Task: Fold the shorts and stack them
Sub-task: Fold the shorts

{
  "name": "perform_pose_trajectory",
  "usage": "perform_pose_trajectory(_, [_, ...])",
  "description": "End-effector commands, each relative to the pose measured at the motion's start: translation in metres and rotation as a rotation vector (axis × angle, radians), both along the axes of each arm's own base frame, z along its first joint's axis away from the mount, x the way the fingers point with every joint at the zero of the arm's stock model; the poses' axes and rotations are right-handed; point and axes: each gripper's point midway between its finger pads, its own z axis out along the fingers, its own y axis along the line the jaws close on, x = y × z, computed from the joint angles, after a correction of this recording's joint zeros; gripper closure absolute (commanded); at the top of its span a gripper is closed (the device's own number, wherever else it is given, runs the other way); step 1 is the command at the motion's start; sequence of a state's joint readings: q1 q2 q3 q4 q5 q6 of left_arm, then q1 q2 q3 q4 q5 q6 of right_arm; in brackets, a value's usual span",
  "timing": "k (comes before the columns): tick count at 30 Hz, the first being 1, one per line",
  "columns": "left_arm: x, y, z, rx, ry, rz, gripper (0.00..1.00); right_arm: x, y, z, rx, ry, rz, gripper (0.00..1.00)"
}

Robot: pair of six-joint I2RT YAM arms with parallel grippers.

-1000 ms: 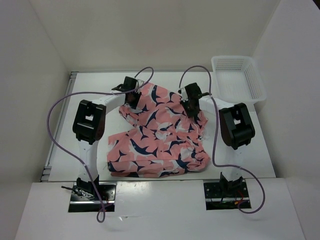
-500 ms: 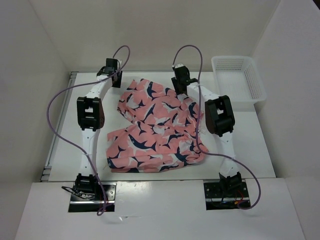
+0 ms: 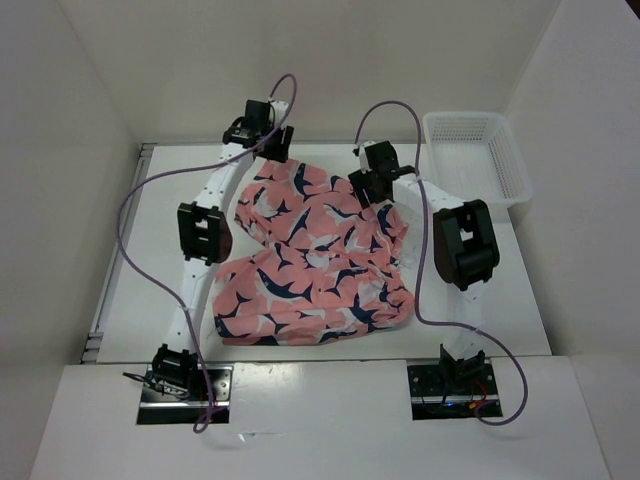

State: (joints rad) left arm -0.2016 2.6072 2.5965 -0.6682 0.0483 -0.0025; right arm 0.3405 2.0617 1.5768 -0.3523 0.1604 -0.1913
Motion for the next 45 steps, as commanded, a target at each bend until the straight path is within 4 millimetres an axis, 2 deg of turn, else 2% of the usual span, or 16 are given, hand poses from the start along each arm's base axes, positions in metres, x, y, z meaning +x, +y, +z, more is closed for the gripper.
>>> perform_pose_trajectory(1, [0.021, -0.003, -0.013, -0.002, -0.037, 0.003, 0.28, -0.014, -0.001, 0.012, 0.022, 0.017, 0.066, 0.23])
perform_pose_trajectory(2, [0.03, -0.002, 0.029, -0.015, -0.147, 0.015, 0.26, -0.015, 0.001, 0.016, 0.026, 0.01, 0.082, 0.23])
perform_pose_trajectory(6, [0.039, 0.003, -0.005, 0.014, -0.123, 0.044, 0.22, -0.015, -0.007, 0.014, 0.027, 0.022, 0.08, 0.23])
perform_pose_trajectory(9, [0.04, 0.003, -0.012, 0.014, -0.121, 0.044, 0.21, -0.017, -0.014, 0.007, 0.039, 0.053, 0.075, 0.23])
perform_pose_trajectory(14, [0.031, 0.006, -0.051, 0.041, -0.031, 0.049, 0.17, -0.028, -0.024, -0.011, 0.03, 0.115, 0.094, 0.2])
perform_pose_trajectory(20, [0.019, 0.001, -0.075, 0.027, 0.04, 0.016, 0.18, -0.039, -0.033, -0.03, 0.006, 0.164, 0.1, 0.14])
perform_pose_trajectory(24, [0.012, -0.022, -0.084, -0.038, 0.066, -0.065, 0.42, -0.044, -0.032, -0.043, 0.007, 0.194, 0.105, 0.21])
perform_pose_trajectory(26, [0.01, -0.03, -0.08, -0.075, 0.065, -0.102, 0.56, -0.047, -0.031, -0.049, 0.011, 0.215, 0.11, 0.37])
perform_pose_trajectory(30, [0.012, -0.043, -0.066, -0.103, 0.03, -0.137, 1.0, -0.041, -0.034, -0.044, -0.004, 0.19, 0.096, 0.7])
perform_pose_trajectory(32, [0.012, -0.045, -0.067, -0.112, 0.027, -0.146, 1.0, -0.034, -0.035, -0.04, -0.011, 0.174, 0.089, 0.82])
perform_pose_trajectory(35, [0.032, -0.041, -0.016, -0.124, -0.116, -0.134, 1.0, -0.005, -0.034, -0.012, -0.002, 0.066, 0.038, 0.92])
perform_pose_trajectory(40, [0.074, 0.032, 0.107, -0.105, -0.448, 0.018, 1.0, 0.038, -0.04, 0.036, 0.028, -0.114, -0.115, 1.0])
perform_pose_trajectory(42, [0.075, 0.042, 0.114, -0.098, -0.461, 0.04, 1.0, 0.049, -0.036, 0.039, 0.043, -0.13, -0.124, 0.99])
perform_pose_trajectory(43, [0.073, 0.043, 0.122, -0.099, -0.471, 0.04, 0.97, 0.054, -0.034, 0.044, 0.056, -0.144, -0.132, 0.89])
perform_pose_trajectory(44, [0.071, 0.043, 0.116, -0.096, -0.446, 0.041, 0.87, 0.054, -0.033, 0.032, 0.056, -0.122, -0.126, 0.68])
perform_pose_trajectory(45, [0.065, 0.035, 0.107, -0.093, -0.404, 0.03, 0.56, 0.057, -0.033, 0.037, 0.051, -0.134, -0.118, 0.23])
